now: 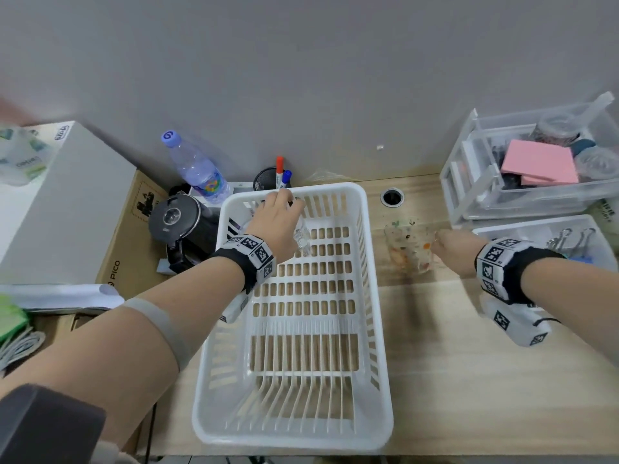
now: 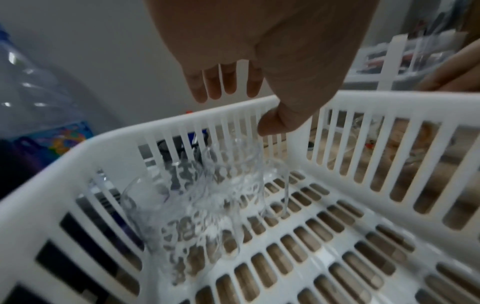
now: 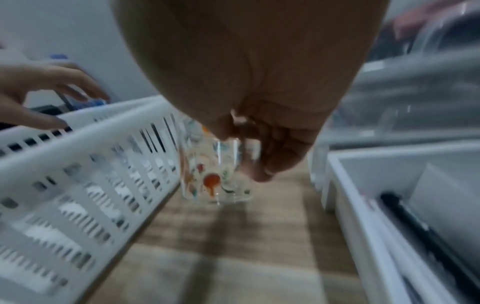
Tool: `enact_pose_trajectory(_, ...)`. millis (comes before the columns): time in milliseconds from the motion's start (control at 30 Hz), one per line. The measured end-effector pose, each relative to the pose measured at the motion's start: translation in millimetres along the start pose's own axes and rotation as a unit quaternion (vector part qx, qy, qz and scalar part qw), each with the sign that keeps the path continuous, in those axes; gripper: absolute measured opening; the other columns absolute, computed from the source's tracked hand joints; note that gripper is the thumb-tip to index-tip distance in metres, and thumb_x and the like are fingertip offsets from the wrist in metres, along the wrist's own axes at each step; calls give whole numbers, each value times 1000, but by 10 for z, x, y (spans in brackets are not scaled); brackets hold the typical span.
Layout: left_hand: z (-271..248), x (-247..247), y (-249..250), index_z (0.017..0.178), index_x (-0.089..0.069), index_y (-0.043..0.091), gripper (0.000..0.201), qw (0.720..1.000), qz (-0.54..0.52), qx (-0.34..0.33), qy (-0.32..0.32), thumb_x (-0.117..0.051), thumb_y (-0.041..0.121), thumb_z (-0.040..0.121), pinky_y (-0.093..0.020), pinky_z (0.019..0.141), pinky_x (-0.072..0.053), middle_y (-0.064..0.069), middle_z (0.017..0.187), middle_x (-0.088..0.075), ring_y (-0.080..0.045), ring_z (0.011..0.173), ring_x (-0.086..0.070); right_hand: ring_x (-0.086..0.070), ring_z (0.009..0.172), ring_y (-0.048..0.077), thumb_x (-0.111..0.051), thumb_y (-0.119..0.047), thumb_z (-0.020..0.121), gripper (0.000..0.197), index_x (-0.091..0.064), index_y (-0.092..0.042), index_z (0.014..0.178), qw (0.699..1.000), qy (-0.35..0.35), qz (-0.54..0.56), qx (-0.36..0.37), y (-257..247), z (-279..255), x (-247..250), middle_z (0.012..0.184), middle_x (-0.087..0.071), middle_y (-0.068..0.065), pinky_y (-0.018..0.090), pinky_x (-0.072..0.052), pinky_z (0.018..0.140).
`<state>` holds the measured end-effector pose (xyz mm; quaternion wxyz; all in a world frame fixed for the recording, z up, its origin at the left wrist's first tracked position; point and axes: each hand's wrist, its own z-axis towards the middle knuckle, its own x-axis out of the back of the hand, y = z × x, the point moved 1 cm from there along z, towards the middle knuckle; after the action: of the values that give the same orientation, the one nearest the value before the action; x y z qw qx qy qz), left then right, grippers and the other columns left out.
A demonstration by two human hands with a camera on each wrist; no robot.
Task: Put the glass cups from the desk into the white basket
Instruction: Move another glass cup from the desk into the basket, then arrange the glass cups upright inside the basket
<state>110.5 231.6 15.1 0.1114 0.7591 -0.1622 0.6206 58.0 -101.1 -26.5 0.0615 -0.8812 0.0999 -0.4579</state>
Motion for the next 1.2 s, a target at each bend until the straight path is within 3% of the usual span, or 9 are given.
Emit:
enact_pose_trajectory(200,-48,379,16,145,-36,12,82,993,-114,-26,-5,-77,28,75,-43,97,-49,-8,134,-41,-26,123,-44,-62,53,24,-33,-26,105,27,-46,-18,82,980,62,188,35,-263,-305,767,67,-65,9,30,-50,52)
enact_pose_trajectory(300,-104,613,55,148,-32,11,95,982,-176,-66,28,-84,33,71,-41,102,-47,-7,139,-43,-24,124,-48,-57,39,17,-33,-22,106,23,-46,-13,88,931,40,359,48,-602,-398,1035,64,-64,15,25,-43,41)
enact_pose_trajectory(466,-291,727,-69,146,-32,25,107,972,-184,-112,91,-90,40,57,-41,91,-53,-4,133,-43,-22,112,-52,-42,34,13,-35,-23,106,22,-44,-13,88,843,-154,514,23,-1325,-313,919,50,-56,7,18,-32,36)
enact_pose_trajectory(666,-644,343,-461,143,-40,26,101,984,-151,-76,53,-89,42,56,-38,89,-52,-1,128,-44,-20,108,-55,-34,29,8,-34,-26,106,37,-42,-9,74,706,-372,595,-94,-1951,-154,287,50,-43,1,16,-28,29)
enact_pose_trajectory(733,-730,162,-521,143,-40,25,96,987,-148,-62,7,-86,40,61,-35,89,-53,0,128,-46,-19,107,-56,-35,28,8,-37,-31,106,38,-44,-9,75,722,-400,552,-121,-2040,-129,59,48,-45,1,16,-26,28)
enact_pose_trajectory(833,-715,-84,-507,141,-41,26,93,985,-137,-72,-78,-86,34,60,-35,88,-53,2,128,-46,-20,105,-57,-38,28,9,-45,-36,103,36,-51,-1,95,861,-334,367,-109,-2123,-164,-146,57,-56,9,14,-27,28)
enact_pose_trajectory(899,-668,-167,-451,140,-41,26,93,981,-121,-87,-127,-87,33,59,-39,86,-54,1,130,-47,-21,103,-59,-44,26,12,-43,-36,103,39,-45,0,117,903,-296,296,-97,-2144,-150,-250,61,-62,15,14,-32,29)
enact_pose_trajectory(1033,-576,-234,-398,139,-44,25,91,976,-97,-109,-159,-87,38,60,-37,85,-53,3,130,-49,-18,103,-58,-49,39,18,-38,-46,101,54,-49,3,119,894,-308,301,-123,-2079,-40,-458,71,-68,20,25,-40,39)
enact_pose_trajectory(1199,-537,-312,-377,143,-38,23,104,960,-45,-117,-248,-93,39,56,-37,90,-53,2,131,-54,-20,110,-60,-43,45,19,-43,-23,85,26,-50,-4,100,870,-375,303,-104,-2051,33,-540,77,-63,19,27,-32,44)
